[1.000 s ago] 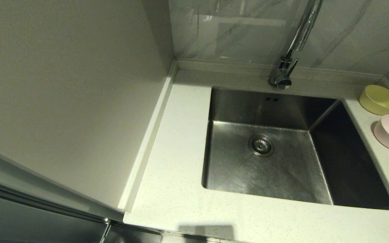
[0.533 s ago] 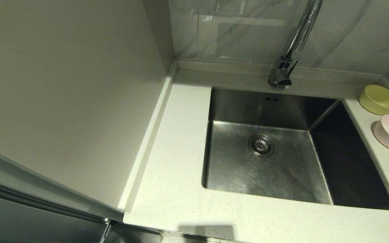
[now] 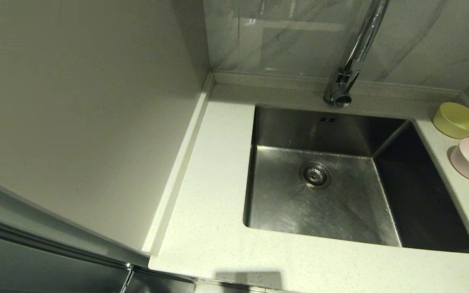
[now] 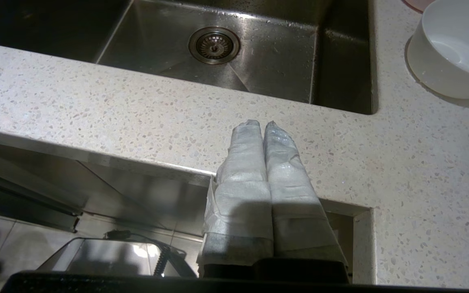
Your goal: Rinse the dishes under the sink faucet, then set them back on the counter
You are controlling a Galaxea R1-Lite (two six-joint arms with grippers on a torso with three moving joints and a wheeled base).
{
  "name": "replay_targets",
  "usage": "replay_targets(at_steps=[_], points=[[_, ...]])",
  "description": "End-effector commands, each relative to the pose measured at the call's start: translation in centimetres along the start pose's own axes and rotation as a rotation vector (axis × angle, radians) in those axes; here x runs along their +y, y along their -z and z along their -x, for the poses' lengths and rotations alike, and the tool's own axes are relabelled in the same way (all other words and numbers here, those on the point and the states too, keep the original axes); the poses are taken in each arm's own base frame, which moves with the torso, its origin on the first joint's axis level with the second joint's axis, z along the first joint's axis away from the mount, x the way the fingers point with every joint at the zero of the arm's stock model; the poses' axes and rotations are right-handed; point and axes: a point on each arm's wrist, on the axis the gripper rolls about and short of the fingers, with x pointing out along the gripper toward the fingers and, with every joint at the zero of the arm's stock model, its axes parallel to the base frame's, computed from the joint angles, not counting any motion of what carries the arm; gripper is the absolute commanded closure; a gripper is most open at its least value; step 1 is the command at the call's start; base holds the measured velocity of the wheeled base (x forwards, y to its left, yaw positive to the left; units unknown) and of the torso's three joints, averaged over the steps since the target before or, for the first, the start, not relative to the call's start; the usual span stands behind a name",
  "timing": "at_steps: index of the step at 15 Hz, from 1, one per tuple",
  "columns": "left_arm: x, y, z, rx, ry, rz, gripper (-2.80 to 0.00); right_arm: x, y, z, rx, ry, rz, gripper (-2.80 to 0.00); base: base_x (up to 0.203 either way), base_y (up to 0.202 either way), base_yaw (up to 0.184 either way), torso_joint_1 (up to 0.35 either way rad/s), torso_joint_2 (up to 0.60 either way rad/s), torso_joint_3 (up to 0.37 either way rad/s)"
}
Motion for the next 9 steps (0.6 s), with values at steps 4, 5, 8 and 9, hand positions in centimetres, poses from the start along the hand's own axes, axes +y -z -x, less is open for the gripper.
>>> replay_targets(at_steps=[4,5,8,9], points=[[0.00,0.00,0.01,-0.002,0.000,0.001,0.00,0.00,-0.01,-0.02,0.002,0.002,-0.024,0.00,0.000,0.000,0.000,0.000,0.00,0.000],[0.00,0.00,0.01,-0.002,0.000,0.001,0.00,-0.01,-0.02,-0.02,0.001,0.004,-0.038,0.00,0.000,0.000,0.000,0.000,0.00,0.000],[0.00,0.00,0.01,-0.002,0.000,0.001,0.00,-0.01,-0.02,-0.02,0.001,0.007,-0.046,0.00,0.000,0.000,0.000,0.000,0.00,0.000],[0.00,0.00,0.01,-0.002,0.000,0.001,0.00,-0.01,-0.02,-0.02,0.001,0.006,-0.046,0.00,0.000,0.000,0.000,0.000,0.00,0.000]])
